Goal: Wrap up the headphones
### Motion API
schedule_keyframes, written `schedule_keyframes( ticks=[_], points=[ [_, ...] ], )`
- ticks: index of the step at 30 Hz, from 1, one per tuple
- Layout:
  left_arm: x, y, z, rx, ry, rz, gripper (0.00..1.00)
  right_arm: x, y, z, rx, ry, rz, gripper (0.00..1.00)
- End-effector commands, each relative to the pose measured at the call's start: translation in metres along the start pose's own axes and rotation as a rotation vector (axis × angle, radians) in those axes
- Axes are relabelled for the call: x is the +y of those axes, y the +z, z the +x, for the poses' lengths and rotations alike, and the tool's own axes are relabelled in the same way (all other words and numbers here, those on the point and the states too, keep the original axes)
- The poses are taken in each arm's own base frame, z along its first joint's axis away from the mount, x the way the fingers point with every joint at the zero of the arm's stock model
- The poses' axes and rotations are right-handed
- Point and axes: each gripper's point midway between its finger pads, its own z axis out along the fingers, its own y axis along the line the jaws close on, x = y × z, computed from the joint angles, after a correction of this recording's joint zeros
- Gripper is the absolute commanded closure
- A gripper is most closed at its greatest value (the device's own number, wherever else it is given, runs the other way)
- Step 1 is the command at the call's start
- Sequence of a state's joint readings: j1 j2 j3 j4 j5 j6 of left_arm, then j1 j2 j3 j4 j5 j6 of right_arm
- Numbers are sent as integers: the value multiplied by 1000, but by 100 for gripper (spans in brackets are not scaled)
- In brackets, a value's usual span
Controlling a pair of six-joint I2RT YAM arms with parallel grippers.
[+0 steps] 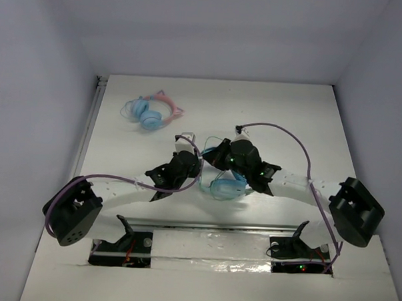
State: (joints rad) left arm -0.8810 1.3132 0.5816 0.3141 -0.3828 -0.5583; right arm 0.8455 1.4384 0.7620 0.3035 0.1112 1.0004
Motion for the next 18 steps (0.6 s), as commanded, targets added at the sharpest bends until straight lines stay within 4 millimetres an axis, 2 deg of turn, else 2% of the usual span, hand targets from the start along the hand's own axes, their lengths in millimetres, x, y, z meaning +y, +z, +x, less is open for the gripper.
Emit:
schedule_keyframes(
  ticks=[1,9,18],
  points=[
    [-23,-5,-33,-95,-93,66,100,17,-14,-41,-168,-2,-15,100],
    [-16,-15,-44,-129,-91,42,100,-4,-38,-76,-315,-29,100,100],
    [-14,-26,-58,-159,-87,29,100,-16,-64,-95,-386,-51,152,100]
  ],
)
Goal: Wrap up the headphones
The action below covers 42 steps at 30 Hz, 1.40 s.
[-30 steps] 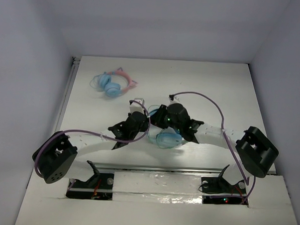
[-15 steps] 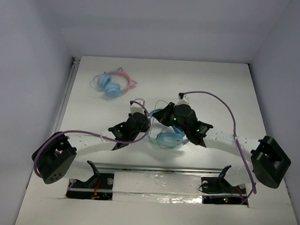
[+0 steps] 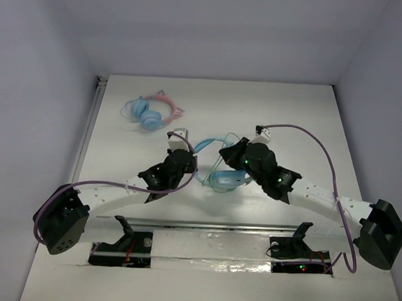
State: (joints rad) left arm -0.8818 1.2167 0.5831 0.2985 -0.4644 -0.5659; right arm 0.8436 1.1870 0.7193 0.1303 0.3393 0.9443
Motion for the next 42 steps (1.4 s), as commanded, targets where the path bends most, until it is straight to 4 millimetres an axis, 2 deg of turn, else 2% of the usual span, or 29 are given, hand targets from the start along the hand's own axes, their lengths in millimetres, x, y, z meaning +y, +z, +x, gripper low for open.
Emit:
schedule_keyframes(
  ticks=[1,7,11,12,13,14,18,20,21,24,25,27,28,29,31,32,33,34,35,36,38,39,42],
  points=[
    [-16,-10,-25,-46,-40,49,100,-12,-3,-44,-173,-7,63,99],
    [-9,-14,-15,3,-6,35,100,-18,5,-44,-157,-28,94,91],
    [1,-23,-21,-9,10,-17,100,-34,8,-47,-174,-9,122,83],
    [1,-25,-26,-16,8,-20,100,-35,7,-46,-172,-7,120,79],
    [-1,-25,-30,-25,7,-22,100,-33,8,-45,-160,-7,110,70],
    [4,-27,-26,-3,26,-40,100,-29,8,-45,-159,-4,96,67],
    [-4,-33,-31,10,44,-35,100,-23,8,-46,-152,-14,72,63],
    [-13,-36,-40,-5,37,-16,100,-20,7,-47,-151,-14,61,63],
    [-7,-38,-33,28,63,-41,100,-18,6,-48,-154,-13,52,64],
    [-7,-40,-35,46,84,-50,100,-16,-3,-55,-178,-32,35,65],
    [-7,-43,-38,53,94,-55,100,-19,-7,-61,-197,-41,35,73],
    [-8,-47,-44,53,107,-52,100,-28,-9,-68,-208,-82,49,85],
    [-9,-51,-50,48,107,-48,100,-34,-7,-65,-182,-91,45,98],
    [-11,-53,-53,49,111,-41,100,-46,-4,-76,-200,-83,61,100],
    [-14,-55,-60,43,111,-37,100,-59,1,-75,-176,-66,46,100],
    [-16,-56,-61,45,112,-29,100,-73,7,-74,-174,-49,47,99],
    [-18,-56,-62,43,109,-24,100,-90,10,-85,-189,-21,66,94],
    [-21,-57,-64,41,106,-14,100,-94,13,-80,-154,-10,40,80],
    [-23,-57,-65,43,104,-5,100,-97,16,-84,-160,-14,16,73],
    [-24,-57,-65,44,105,-3,100,-111,23,-73,-116,-33,39,68],
    [-27,-58,-70,34,102,6,100,-122,27,-67,-84,-103,71,65],
    [-28,-59,-72,30,100,10,100,-126,27,-57,-48,-136,61,64],
    [-33,-60,-77,23,98,28,100,-139,26,-54,-46,-155,99,49]
  ],
)
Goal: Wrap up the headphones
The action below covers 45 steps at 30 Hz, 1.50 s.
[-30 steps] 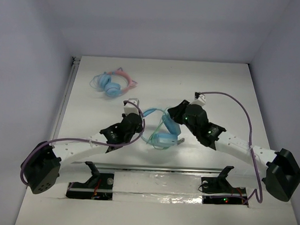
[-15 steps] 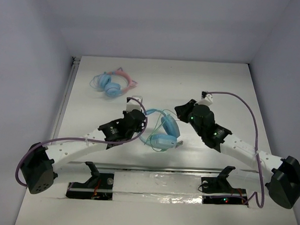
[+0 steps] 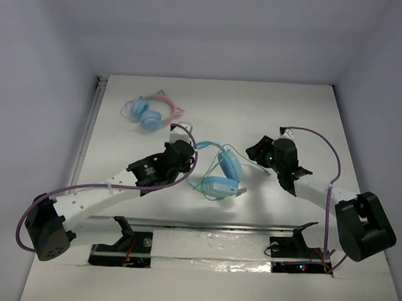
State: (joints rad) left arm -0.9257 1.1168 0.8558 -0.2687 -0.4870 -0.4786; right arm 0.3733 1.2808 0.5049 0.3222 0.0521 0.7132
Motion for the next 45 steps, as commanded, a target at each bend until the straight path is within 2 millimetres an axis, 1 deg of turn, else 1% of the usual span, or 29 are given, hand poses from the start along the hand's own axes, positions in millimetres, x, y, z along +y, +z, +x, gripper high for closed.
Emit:
schedule_keyframes(
  ticks=[1,3,4,5,9,10,12,15,16,17,19,21,23,24,25,27,28,29,31,34,35,36,37,39,40,41,43,44,45],
  points=[
    [-25,-18,-50,-116,-101,98,100,20,0,-11,-19,-76,-121,45],
    [-25,-18,-50,-112,-97,95,100,23,1,-5,17,-76,-143,39],
    [-24,-19,-51,-113,-97,92,100,23,3,1,42,-70,-149,34],
    [-23,-20,-52,-115,-97,94,100,27,3,8,74,-65,-172,33],
    [-21,-24,-63,-142,-123,114,100,25,14,21,146,-39,-159,33],
    [-20,-24,-67,-151,-132,118,100,23,15,22,152,-35,-154,33],
    [-22,-25,-68,-149,-133,130,100,22,19,23,154,-36,-146,33],
    [-18,-24,-73,-162,-146,127,100,19,23,26,157,-34,-142,32],
    [-20,-27,-76,-168,-147,139,100,19,24,27,160,-34,-139,33],
    [-14,-26,-81,-176,-157,129,100,17,25,28,166,-35,-132,33],
    [-14,-27,-91,-199,-173,147,100,15,26,32,176,-25,-129,34],
    [-13,-27,-97,-207,-183,156,100,19,25,35,192,-21,-153,37],
    [-16,-27,-101,-214,-185,164,100,18,24,39,205,-14,-154,39],
    [-14,-25,-103,-218,-189,157,100,19,23,38,199,-9,-163,41],
    [-15,-24,-105,-221,-190,159,100,19,22,39,200,6,-164,49],
    [-14,-23,-108,-229,-198,157,100,16,19,42,205,17,-155,54],
    [-16,-22,-110,-233,-204,161,100,16,19,42,204,25,-156,62],
    [-17,-21,-110,-233,-205,165,100,14,18,45,208,30,-148,66],
    [-20,-18,-112,-233,-211,170,100,12,18,48,212,45,-147,68],
    [-24,-16,-116,-239,-221,181,100,11,17,55,240,55,-155,69],
    [-22,-15,-118,-242,-228,175,100,11,16,57,248,56,-157,70],
    [-23,-15,-120,-247,-233,178,100,11,16,58,249,59,-159,76],
    [-24,-15,-122,-253,-236,182,100,10,16,59,250,63,-157,86],
    [-25,-14,-125,-262,-248,182,100,9,16,58,245,69,-153,93],
    [-27,-13,-127,-268,-255,187,100,11,14,62,253,67,-160,100],
    [-28,-13,-129,-275,-263,188,100,12,13,62,252,70,-162,100],
    [-28,-8,-132,-283,-290,185,100,18,7,70,256,75,-178,100],
    [-30,-8,-138,-304,-310,195,100,22,5,76,260,69,-182,100],
    [-34,-5,-141,-318,-337,206,100,30,3,76,253,84,-204,100]
  ],
)
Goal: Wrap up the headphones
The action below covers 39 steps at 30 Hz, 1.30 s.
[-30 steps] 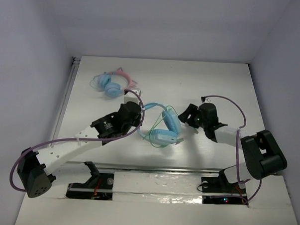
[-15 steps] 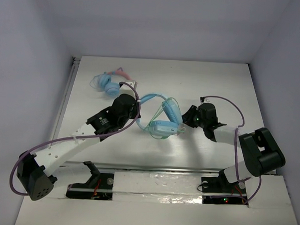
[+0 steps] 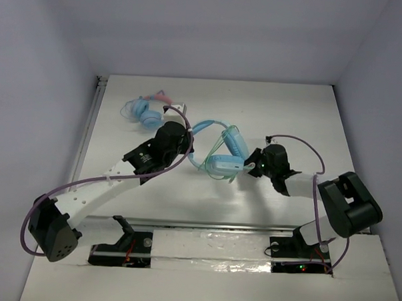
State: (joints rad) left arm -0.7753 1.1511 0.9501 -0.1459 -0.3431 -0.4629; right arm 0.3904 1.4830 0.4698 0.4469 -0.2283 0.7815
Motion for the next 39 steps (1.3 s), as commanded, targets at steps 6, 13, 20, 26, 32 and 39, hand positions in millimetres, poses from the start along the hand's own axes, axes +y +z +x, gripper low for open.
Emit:
schedule_keyframes(
  ticks=[6,13,20,26,32,39],
  points=[
    [-41,13,-81,-284,-342,125,100,84,-14,47,13,17,-278,100],
    [-27,45,-71,-342,-475,55,100,130,-53,75,21,156,-491,100],
    [-9,63,-37,-330,-532,3,100,143,-95,67,-20,319,-674,100],
    [4,74,-19,-326,-539,-55,100,158,-94,71,12,286,-701,100],
    [-4,83,23,-273,-491,-83,100,180,-98,57,-15,308,-743,97],
    [-13,83,75,-184,-440,-76,100,195,-100,23,-138,427,-769,93]
  ],
)
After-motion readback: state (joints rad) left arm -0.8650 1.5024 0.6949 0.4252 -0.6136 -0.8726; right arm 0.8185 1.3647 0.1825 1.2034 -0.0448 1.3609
